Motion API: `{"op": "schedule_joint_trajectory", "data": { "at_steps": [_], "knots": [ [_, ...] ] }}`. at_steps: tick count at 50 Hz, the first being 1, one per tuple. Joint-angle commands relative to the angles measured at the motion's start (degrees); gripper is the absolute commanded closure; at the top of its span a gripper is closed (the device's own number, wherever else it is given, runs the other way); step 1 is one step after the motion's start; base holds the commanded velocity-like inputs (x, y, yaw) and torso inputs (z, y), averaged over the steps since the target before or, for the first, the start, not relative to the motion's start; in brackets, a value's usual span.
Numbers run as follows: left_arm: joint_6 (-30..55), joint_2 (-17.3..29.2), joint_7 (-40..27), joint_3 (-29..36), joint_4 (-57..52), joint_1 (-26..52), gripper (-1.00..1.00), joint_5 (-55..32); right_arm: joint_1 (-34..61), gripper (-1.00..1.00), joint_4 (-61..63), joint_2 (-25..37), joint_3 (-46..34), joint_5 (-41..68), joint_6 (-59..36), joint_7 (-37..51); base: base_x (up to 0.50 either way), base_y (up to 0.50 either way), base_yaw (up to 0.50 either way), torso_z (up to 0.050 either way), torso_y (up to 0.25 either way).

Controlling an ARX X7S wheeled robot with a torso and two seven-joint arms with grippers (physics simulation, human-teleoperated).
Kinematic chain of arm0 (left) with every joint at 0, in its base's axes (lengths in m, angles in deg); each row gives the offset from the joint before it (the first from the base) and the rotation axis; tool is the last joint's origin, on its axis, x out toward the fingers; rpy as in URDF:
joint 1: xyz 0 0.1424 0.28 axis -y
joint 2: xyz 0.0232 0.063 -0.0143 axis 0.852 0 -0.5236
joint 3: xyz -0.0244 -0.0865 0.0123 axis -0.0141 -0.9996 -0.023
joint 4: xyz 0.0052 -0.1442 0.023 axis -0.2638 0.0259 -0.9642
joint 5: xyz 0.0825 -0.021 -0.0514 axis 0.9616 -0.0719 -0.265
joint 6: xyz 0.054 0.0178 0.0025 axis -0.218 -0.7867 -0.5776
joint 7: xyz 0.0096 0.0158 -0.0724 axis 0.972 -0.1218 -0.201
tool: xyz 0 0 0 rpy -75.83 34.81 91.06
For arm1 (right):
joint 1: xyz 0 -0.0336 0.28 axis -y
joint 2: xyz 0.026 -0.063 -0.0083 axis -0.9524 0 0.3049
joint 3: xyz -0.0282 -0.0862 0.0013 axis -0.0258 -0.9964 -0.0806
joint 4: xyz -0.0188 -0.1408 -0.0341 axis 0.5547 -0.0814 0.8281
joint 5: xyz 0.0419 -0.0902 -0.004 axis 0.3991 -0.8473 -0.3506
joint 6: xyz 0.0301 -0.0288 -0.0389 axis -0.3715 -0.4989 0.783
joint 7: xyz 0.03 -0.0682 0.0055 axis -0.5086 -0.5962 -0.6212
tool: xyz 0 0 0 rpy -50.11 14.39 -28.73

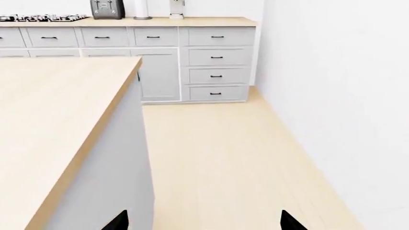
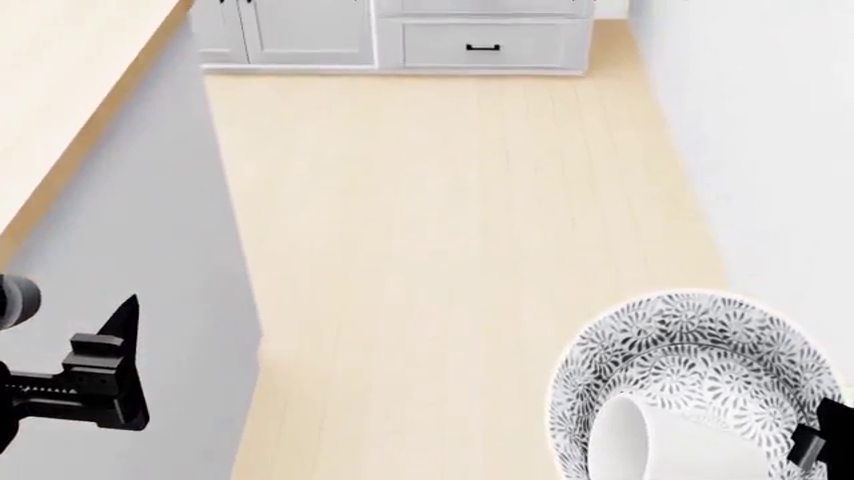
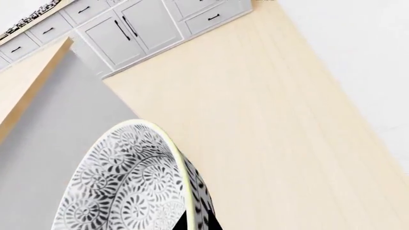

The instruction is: Place the cup inside the bowl on the dining table and move the bowl to any counter.

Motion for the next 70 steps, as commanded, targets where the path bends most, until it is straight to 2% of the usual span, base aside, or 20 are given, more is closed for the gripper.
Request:
{"op": "schedule_joint_trajectory", "data": {
  "at_steps": [1,25,40,54,70],
  "knots": [
    [-0.8,0.2,0.4,-0.4,0.2,-0.5,-1.00,0.1,0.0,1.00,0.2,-0.3,0.5,0.0,0.6,-0.9,0.50,-0.02,0.00,0.000,0.000],
    [-1.5,-0.3,1.3,0.6,1.8,0.2,-1.00,1.2,5.7,1.00,-2.1,-0.2,-3.7,0.1,0.4,-0.4,0.50,-0.02,0.00,0.000,0.002],
    [-1.6,0.2,0.6,0.4,1.6,-0.5,-1.00,1.0,1.8,1.00,-1.8,-1.0,-1.9,-1.0,1.6,-2.1,0.50,-0.02,0.00,0.000,0.001],
    [-2.5,0.8,1.3,-0.1,1.3,-2.0,-1.00,1.1,2.7,1.00,-1.6,-0.8,-2.6,-0.2,1.4,-1.5,0.50,-0.02,0.00,0.000,0.002],
    [-2.5,-1.9,1.1,3.1,3.3,0.3,-1.00,3.6,4.6,1.00,-2.3,-1.0,-4.4,-0.4,1.4,-1.3,0.50,-0.02,0.00,0.000,0.002]
  ]
}}
